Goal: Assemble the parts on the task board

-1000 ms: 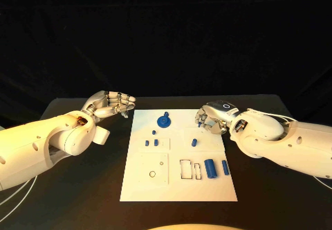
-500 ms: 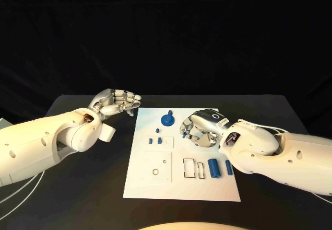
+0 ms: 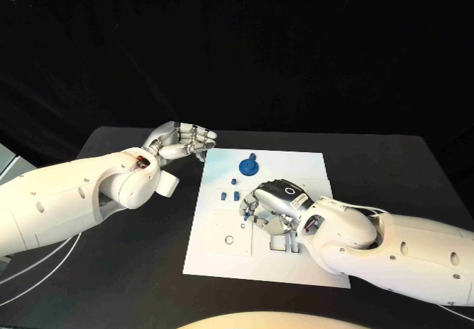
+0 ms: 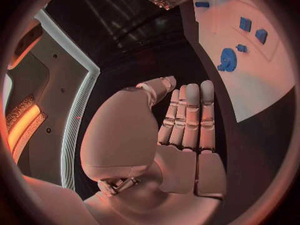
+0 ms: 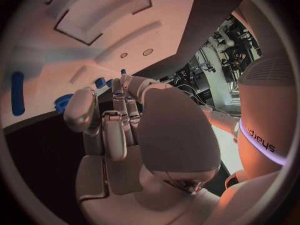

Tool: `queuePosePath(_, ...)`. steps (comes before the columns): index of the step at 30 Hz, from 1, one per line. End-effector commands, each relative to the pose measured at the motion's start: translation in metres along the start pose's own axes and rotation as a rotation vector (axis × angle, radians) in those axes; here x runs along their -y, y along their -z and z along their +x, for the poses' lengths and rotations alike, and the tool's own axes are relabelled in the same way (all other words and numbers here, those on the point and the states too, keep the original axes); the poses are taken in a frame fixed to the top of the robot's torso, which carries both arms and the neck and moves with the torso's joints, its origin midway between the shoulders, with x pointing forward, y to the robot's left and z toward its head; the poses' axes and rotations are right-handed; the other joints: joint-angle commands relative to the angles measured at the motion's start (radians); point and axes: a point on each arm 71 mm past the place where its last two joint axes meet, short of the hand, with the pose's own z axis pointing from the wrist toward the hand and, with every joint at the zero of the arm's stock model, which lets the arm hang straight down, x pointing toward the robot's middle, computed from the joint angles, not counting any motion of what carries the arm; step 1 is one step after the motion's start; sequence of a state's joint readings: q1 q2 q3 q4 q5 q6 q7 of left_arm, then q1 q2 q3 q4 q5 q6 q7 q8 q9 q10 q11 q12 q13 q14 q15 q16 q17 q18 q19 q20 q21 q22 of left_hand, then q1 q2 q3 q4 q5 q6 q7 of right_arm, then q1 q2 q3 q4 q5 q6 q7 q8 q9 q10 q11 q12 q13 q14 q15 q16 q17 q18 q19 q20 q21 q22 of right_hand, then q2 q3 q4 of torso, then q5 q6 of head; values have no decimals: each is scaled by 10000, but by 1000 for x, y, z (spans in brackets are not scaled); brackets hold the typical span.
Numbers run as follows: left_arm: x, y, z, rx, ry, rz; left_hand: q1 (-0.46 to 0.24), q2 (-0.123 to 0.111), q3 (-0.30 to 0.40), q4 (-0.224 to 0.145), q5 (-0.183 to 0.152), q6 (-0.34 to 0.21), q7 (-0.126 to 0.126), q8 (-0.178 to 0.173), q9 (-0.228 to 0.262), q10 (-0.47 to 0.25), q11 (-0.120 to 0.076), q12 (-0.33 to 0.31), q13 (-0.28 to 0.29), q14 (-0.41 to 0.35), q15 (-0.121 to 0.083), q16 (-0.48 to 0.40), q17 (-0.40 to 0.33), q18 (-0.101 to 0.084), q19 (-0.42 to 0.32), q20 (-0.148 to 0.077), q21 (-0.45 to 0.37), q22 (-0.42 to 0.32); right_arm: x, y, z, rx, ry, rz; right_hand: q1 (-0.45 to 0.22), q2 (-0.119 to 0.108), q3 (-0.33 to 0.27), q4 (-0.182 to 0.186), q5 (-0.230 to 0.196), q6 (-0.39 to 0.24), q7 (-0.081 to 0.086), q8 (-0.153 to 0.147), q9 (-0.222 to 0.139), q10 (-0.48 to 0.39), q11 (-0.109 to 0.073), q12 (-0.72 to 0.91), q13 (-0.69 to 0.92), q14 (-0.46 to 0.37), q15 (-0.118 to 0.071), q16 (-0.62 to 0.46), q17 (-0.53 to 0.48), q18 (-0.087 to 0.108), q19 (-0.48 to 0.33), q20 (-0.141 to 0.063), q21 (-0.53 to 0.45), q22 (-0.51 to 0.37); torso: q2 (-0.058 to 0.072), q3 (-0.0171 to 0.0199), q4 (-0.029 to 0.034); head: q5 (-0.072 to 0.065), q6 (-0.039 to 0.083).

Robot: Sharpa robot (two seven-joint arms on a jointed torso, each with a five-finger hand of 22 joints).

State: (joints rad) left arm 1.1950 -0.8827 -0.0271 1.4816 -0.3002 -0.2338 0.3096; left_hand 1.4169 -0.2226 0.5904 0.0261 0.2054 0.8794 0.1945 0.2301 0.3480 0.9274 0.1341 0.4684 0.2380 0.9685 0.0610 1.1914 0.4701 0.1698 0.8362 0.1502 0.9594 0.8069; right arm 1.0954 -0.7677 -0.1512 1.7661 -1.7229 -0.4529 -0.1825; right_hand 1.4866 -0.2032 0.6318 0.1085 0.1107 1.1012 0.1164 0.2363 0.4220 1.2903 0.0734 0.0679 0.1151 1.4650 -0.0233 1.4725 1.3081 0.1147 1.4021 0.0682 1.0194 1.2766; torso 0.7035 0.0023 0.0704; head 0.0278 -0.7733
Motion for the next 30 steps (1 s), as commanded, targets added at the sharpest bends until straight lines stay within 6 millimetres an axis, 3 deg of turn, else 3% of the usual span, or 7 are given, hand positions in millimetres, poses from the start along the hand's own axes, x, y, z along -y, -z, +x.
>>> queuePosePath(1,2,-1,3,-17,144,159,12,70,-39,-25,52,-26,21,32,-9,-52,-15,50,-15,-89,1,-69,-11,136,-36,54,-59,-15,-2,-1,4,-105,238,-214,-92,43,41,-21,38,33,50,33,16,299,-228,-31,12,654,-45,56,634,-137,58,16,-20,-10,3,10,2,57,-47)
queuePosePath(14,2,-1,3,-38,170,144,5,70,-44,-22,52,-30,22,34,-10,-63,-12,52,-17,-97,5,-74,-13,135,-41,58,-66,-18,-5,-5,15,-308,431,-129,-99,43,50,-32,41,29,54,31,18,296,-225,-33,9,652,-43,52,625,-136,56,17,-26,-11,-1,5,0,173,-166)
queuePosePath(30,1,0,1,-5,159,101,-5,75,-52,-16,54,-35,24,39,-11,-77,-8,60,-18,-110,12,-79,-16,134,-48,64,-79,-23,-2,-5,21,-563,657,-12,-118,39,63,-51,46,25,64,30,23,294,-219,-35,5,651,-38,50,619,-137,59,19,-20,-3,2,2,-9,190,-208)
